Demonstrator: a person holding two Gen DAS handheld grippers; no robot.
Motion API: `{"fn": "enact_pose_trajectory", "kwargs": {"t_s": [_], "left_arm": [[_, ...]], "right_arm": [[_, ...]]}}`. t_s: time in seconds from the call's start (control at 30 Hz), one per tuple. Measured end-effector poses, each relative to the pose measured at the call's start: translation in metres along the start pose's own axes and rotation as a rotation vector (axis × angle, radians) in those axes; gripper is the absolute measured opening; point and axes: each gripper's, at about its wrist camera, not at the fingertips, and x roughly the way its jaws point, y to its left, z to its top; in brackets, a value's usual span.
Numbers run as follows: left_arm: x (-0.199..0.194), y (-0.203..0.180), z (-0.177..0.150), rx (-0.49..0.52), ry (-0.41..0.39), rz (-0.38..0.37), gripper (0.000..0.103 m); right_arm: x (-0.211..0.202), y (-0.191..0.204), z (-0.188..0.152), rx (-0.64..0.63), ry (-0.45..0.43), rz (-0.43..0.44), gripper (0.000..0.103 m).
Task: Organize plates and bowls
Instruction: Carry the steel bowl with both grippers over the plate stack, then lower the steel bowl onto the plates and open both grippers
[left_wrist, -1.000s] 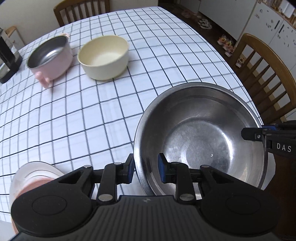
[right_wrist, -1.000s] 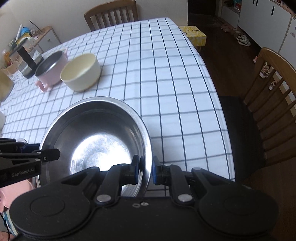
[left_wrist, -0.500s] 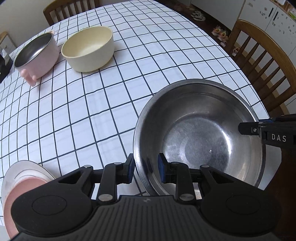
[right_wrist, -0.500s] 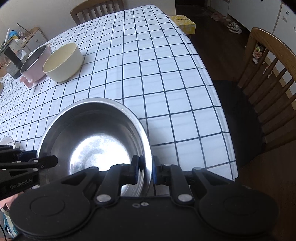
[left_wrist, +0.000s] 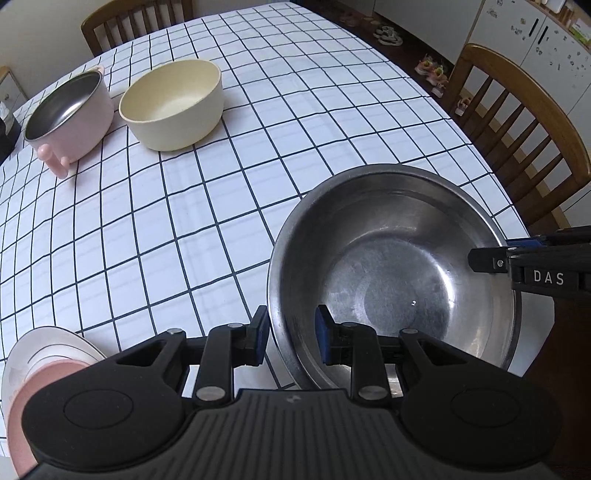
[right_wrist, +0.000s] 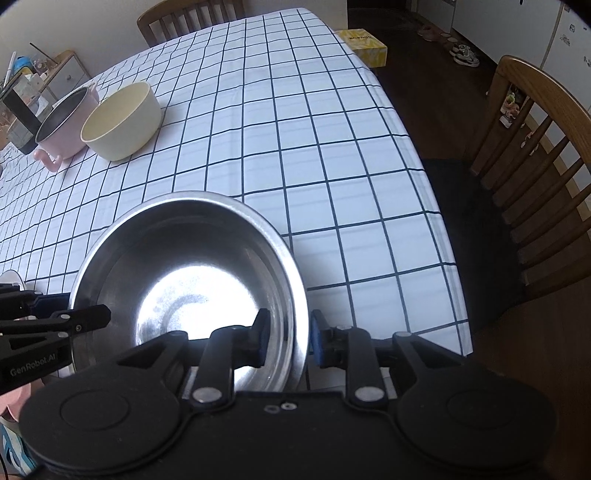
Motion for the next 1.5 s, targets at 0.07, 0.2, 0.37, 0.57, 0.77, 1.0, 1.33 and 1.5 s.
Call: {"fn": "enact_pose_trajectory", "kwargs": {"t_s": [0.07,0.2,0.37,0.57,0.77,1.0,1.33,1.5], "left_arm": [[-0.004,-0.001,0.000,0.014,-0.015,0.001,0.025],[-0.012,-0.001,0.000,0.026,-0.046,0.001,0.025],[-0.029,0.003,-0.002,0.025,-0.093,-0.018,0.026],[-0.058,0.011,-0.003,0.003,-0.183,-0.053,0.026],[-0.090,0.028,-0.005,-0.031,-0.279,-0.054,0.029],[-0.123,0.057,-0.006,-0.079,-0.360,-0.041,0.029],[-0.161,0.099,-0.006,-0.142,-0.479,0.013,0.062],[-0.168,0.119,0.004,-0.160,-0.512,0.054,0.073]], "right_arm": [[-0.004,-0.001,0.000,0.003,-0.004,0.001,0.030],[-0.014,-0.001,-0.002,-0.006,-0.034,-0.004,0.036],[-0.032,0.005,-0.001,-0.032,-0.073,0.000,0.038],[-0.059,0.026,0.000,-0.086,-0.145,0.021,0.039],[-0.087,0.055,0.004,-0.161,-0.225,0.068,0.043],[-0.109,0.089,0.012,-0.215,-0.289,0.119,0.054],[-0.124,0.134,0.034,-0.287,-0.359,0.175,0.065],[-0.124,0.154,0.054,-0.312,-0.383,0.203,0.074]]}}
